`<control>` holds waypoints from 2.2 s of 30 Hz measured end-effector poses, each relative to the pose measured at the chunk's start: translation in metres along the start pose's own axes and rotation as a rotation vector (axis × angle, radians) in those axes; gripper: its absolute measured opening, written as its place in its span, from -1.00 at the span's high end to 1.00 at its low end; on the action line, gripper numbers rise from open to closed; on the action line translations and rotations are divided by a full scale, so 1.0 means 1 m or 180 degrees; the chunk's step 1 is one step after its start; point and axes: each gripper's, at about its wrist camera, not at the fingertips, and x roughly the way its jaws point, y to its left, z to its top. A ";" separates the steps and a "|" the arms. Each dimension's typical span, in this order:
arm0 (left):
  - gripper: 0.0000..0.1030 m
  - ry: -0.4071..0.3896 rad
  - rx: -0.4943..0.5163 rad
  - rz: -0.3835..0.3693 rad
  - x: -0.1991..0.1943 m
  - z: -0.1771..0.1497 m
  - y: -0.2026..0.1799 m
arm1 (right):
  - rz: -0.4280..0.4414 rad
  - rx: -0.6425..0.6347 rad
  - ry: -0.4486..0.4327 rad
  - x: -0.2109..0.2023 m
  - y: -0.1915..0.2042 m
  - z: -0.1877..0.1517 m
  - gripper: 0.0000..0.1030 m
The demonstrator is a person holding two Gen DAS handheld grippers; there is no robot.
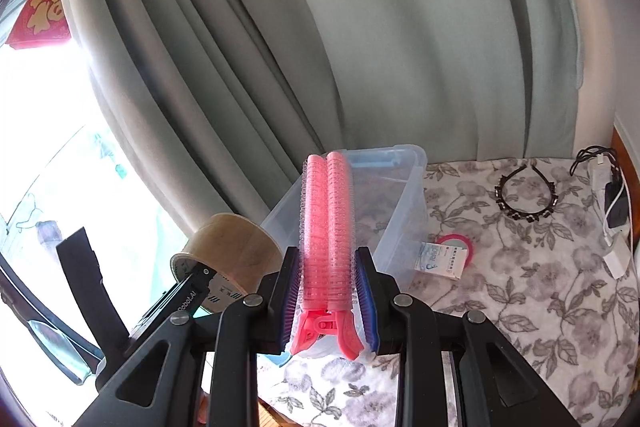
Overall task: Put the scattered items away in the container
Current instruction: 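Lift the tape roll and pink roller and carry both over the clear box, then open both tools to drop the tape roll and roller into the box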
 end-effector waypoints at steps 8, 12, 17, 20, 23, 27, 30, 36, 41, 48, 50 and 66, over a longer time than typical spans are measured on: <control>0.82 0.0123 -0.0085 0.0032 0.022 -0.001 0.019 | 0.0010 -0.0109 0.0194 0.034 0.009 -0.003 0.43; 0.82 0.0158 -0.0106 0.0054 0.033 0.000 0.025 | 0.0006 -0.0134 0.0269 0.046 0.010 -0.004 0.43; 0.82 0.0207 -0.0122 0.0061 0.046 0.002 0.030 | 0.0000 -0.0149 0.0361 0.064 0.008 -0.004 0.43; 0.82 0.0203 -0.0116 0.0051 0.045 0.004 0.031 | 0.0002 -0.0140 0.0408 0.072 0.007 -0.005 0.43; 0.81 0.0204 -0.0098 0.0038 0.048 0.006 0.031 | 0.0015 -0.0141 0.0456 0.080 0.006 -0.005 0.43; 0.81 0.0197 -0.0079 0.0007 0.051 0.012 0.031 | 0.0020 -0.0139 0.0499 0.089 0.005 -0.006 0.38; 0.71 0.0193 -0.0113 0.0008 0.054 0.016 0.032 | -0.0055 -0.0111 0.0511 0.094 0.001 -0.005 0.38; 0.21 0.0231 -0.0144 0.0029 0.063 0.021 0.034 | -0.0088 -0.0078 0.0544 0.099 -0.006 -0.005 0.24; -0.03 0.0232 -0.0157 0.0049 0.067 0.025 0.037 | -0.0094 -0.0046 0.0558 0.099 -0.011 -0.006 0.21; -0.09 0.0257 -0.0121 0.0023 0.072 0.034 0.034 | -0.0090 -0.0004 0.0521 0.091 -0.014 -0.006 0.20; -0.09 0.0260 -0.0116 0.0020 0.069 0.035 0.030 | -0.0085 -0.0002 0.0510 0.088 -0.015 -0.006 0.20; -0.25 0.0040 0.0071 -0.0024 0.013 0.036 -0.018 | -0.0025 0.0253 0.0169 0.032 -0.042 -0.001 0.20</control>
